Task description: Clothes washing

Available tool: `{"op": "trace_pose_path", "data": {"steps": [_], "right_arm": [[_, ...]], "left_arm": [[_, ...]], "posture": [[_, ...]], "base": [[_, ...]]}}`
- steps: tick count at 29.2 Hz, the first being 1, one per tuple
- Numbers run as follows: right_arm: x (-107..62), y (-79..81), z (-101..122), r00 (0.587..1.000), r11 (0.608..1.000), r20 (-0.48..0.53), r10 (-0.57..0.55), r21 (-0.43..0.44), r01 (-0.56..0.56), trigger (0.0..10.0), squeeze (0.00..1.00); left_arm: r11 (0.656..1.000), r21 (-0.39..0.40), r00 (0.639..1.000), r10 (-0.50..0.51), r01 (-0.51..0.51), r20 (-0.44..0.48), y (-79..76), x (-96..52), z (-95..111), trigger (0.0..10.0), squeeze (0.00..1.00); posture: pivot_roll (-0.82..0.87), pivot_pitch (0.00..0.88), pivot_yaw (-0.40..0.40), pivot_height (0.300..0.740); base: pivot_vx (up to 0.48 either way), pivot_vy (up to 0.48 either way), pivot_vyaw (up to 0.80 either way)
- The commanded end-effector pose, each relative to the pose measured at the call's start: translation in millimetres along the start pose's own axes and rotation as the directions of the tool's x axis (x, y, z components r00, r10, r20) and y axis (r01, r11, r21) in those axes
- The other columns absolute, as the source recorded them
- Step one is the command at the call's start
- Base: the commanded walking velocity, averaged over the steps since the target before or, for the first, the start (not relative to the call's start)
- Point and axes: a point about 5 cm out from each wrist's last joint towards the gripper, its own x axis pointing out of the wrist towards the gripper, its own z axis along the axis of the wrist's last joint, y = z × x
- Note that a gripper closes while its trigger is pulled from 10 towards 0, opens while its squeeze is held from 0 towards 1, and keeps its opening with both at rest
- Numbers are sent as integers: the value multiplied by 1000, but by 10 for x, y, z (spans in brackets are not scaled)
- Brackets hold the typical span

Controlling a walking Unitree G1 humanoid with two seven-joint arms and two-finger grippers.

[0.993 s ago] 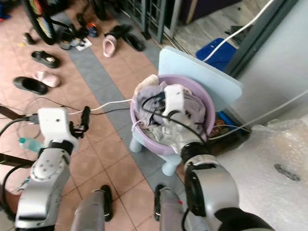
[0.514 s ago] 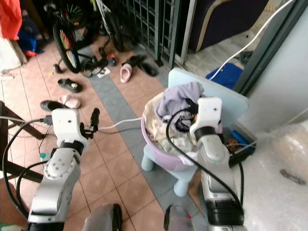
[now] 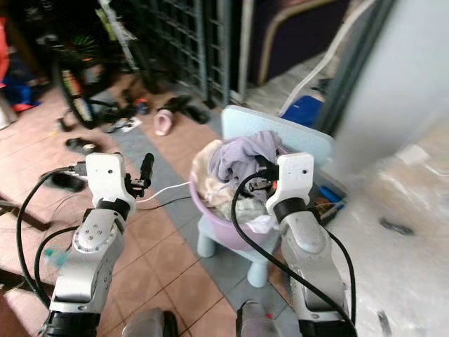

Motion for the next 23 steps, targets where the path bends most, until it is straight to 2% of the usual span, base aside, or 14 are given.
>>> {"op": "trace_pose_path", "data": {"steps": [1, 7, 10, 14, 20, 23], "right_arm": [[20, -23, 27, 1000, 1000, -5, -16, 1, 16, 10000, 0], [-8, -91, -8, 998, 999, -48, -45, -18, 44, 10000, 0], [-35, -81, -54, 996, 998, -67, -63, -1, 63, 10000, 0], [-32, -51, -93, 994, 997, -79, -73, 4, 74, 10000, 0], [-1, -55, -90, 994, 997, -79, -75, 1, 75, 10000, 0], [32, -79, -82, 994, 997, -77, -77, -2, 78, 10000, 0]], "left_arm": [[1000, 4, 1000, 8, -8, -2, 14, -16, -4, 10000, 0], [1000, 11, 1000, 4, -4, 7, 9, -12, 49, 10000, 0], [1000, 15, 1000, 10, -10, -5, 40, -29, 27, 10000, 0], [1000, 22, 1000, -21, 22, -11, -7, -30, 7, 10000, 0], [1000, 15, 1000, -17, 17, -16, -23, -20, 0, 10000, 0], [1000, 10, 1000, -15, 15, -21, -43, -29, -14, 10000, 0]], "posture": [[-48, 69, 36, 740], [-65, 109, 35, 740], [-61, 101, 51, 740], [-56, 92, 51, 740], [-55, 82, 46, 740], [-53, 77, 40, 740]], "base": [[0, 0, -800], [0, 0, -800], [0, 0, -800], [0, 0, -800], [0, 0, -800], [-275, 0, -800]]}}
